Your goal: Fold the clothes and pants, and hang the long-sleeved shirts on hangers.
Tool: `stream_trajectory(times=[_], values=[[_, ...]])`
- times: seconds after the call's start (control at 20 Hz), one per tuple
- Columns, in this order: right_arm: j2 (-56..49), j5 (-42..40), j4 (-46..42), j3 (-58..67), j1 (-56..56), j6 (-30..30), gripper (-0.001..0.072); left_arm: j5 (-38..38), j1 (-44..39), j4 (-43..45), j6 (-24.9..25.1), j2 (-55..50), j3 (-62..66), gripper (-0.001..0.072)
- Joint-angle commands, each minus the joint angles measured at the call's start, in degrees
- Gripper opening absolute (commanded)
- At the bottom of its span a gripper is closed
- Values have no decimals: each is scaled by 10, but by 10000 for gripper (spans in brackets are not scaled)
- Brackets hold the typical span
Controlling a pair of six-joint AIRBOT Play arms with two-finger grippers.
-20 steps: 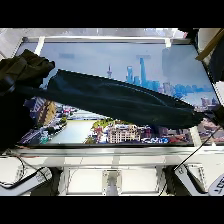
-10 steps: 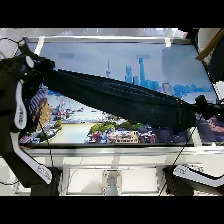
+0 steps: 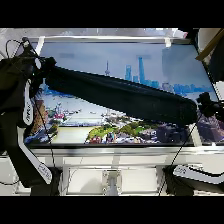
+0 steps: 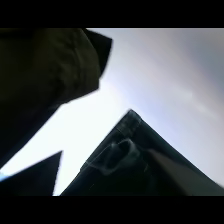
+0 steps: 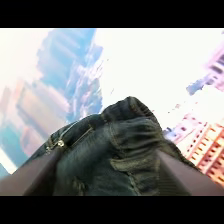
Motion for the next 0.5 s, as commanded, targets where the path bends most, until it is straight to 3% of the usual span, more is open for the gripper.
stream_trajectory(times=[0.0, 0.1, 0.25, 0.45], values=[[0, 37, -5, 22, -2, 5, 651, 10, -3, -5, 6, 15, 2, 699], [0, 97, -67, 72, -6, -9, 650, 10, -2, -5, 20, 46, 2, 698], [0, 226, -167, 153, -21, -10, 634, -1, -17, -6, 84, 118, 2, 698], [-25, 356, -123, 169, -80, -103, 625, -7, -87, -5, 163, 198, 2, 698]])
